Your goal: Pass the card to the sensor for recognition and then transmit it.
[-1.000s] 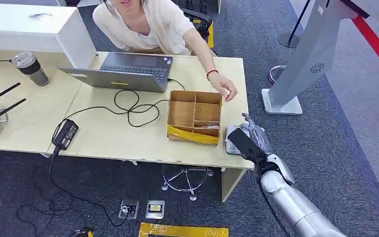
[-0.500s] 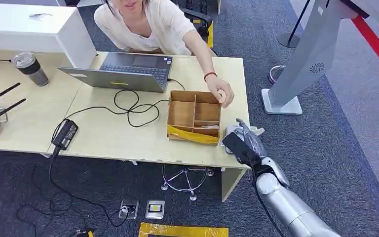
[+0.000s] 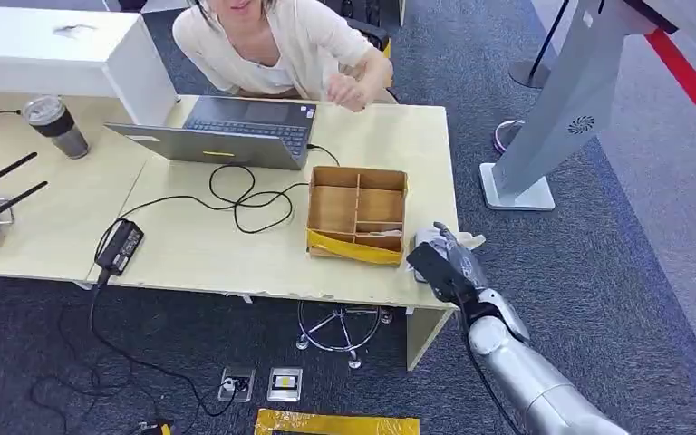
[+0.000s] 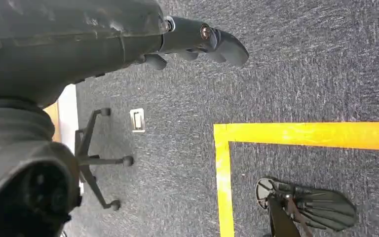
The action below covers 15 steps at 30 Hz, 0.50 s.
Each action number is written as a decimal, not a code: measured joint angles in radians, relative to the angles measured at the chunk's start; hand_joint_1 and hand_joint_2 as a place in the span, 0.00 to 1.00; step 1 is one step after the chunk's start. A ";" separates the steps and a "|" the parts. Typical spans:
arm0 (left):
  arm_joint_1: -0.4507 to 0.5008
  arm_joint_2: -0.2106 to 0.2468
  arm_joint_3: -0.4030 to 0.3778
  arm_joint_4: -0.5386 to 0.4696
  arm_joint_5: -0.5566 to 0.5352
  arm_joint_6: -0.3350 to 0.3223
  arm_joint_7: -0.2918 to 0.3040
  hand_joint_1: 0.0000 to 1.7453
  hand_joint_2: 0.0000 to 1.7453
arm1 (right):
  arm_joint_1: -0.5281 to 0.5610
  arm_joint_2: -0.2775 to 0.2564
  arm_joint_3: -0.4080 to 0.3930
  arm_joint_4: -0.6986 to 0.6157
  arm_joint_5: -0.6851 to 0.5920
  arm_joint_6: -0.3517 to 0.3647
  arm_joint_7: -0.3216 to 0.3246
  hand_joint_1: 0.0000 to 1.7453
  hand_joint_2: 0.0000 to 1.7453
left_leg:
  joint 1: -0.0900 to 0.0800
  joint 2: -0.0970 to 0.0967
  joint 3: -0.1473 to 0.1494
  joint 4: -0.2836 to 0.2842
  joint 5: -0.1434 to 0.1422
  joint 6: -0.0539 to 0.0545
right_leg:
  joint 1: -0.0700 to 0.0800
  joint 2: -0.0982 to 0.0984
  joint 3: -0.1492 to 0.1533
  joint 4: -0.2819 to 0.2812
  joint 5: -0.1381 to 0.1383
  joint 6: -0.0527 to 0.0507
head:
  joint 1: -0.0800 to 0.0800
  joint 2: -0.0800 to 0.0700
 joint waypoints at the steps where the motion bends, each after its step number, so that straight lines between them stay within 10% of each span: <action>1: 0.000 0.000 0.000 0.000 0.000 0.000 0.000 0.00 0.00 | -0.003 0.002 0.000 0.005 0.000 0.000 0.001 1.00 1.00 | 0.000 0.000 0.000 0.000 0.000 0.000 | 0.000 0.000 0.000 0.000 0.000 0.000 | 0.000 0.000; 15: 0.000 0.005 0.000 0.000 -0.007 -0.007 -0.002 0.00 0.00 | -0.080 0.009 0.012 0.084 0.048 0.003 0.068 1.00 1.00 | 0.000 0.000 0.000 0.000 0.000 0.000 | 0.000 0.000 0.000 0.000 0.000 0.000 | 0.000 0.000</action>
